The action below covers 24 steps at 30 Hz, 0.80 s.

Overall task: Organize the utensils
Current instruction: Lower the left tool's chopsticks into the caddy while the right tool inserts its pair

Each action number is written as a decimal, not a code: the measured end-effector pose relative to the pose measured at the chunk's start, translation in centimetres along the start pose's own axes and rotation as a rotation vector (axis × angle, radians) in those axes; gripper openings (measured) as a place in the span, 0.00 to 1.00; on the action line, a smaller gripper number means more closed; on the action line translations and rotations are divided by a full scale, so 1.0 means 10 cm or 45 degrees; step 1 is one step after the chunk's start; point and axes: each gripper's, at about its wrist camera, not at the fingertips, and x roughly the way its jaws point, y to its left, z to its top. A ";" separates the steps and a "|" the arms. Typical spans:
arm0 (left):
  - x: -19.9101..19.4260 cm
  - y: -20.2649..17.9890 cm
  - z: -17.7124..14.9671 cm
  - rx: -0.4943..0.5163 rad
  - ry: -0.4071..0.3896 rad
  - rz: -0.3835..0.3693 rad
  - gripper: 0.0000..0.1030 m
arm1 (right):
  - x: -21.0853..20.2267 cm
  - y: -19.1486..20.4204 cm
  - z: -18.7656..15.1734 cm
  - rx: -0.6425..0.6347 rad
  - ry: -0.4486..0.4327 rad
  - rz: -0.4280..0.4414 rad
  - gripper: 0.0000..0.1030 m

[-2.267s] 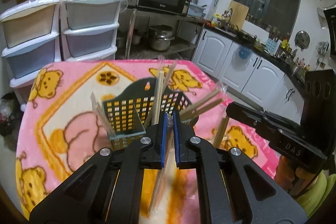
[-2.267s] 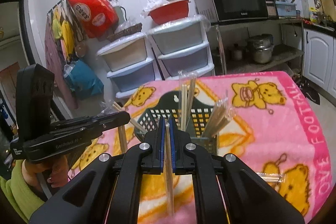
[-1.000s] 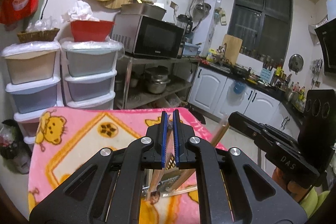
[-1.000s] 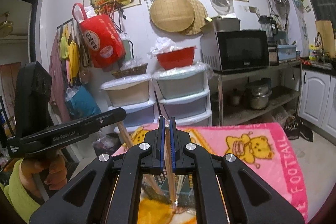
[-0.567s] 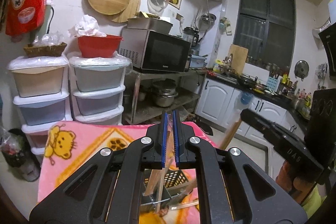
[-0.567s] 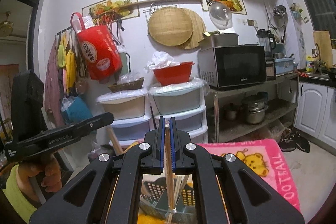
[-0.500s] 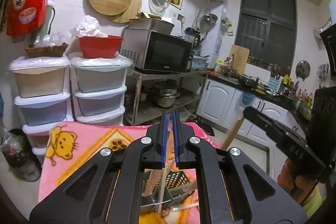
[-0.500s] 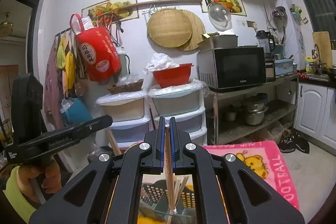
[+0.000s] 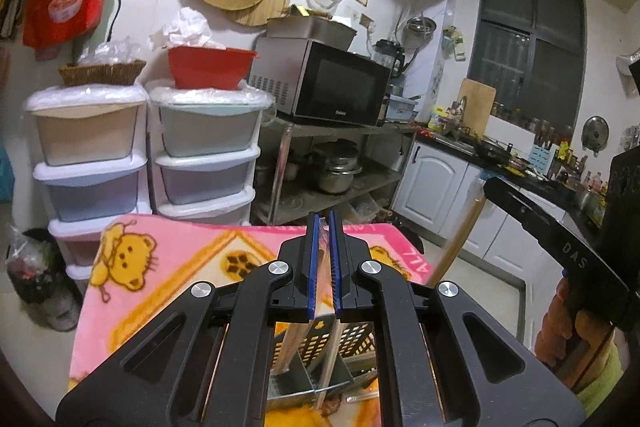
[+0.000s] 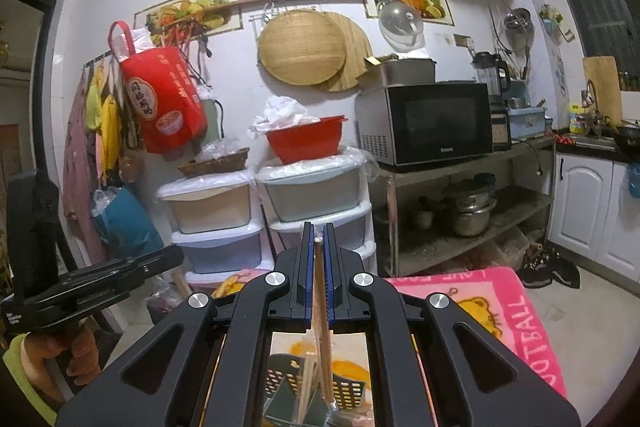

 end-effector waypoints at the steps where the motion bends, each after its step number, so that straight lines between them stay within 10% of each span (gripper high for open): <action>1: 0.02 0.01 -0.02 -0.004 0.004 0.003 0.03 | 0.03 -0.02 -0.03 0.004 0.003 -0.007 0.05; 24: 0.38 0.06 -0.42 -0.021 0.112 -0.017 0.03 | 0.27 -0.08 -0.43 0.025 0.085 -0.049 0.05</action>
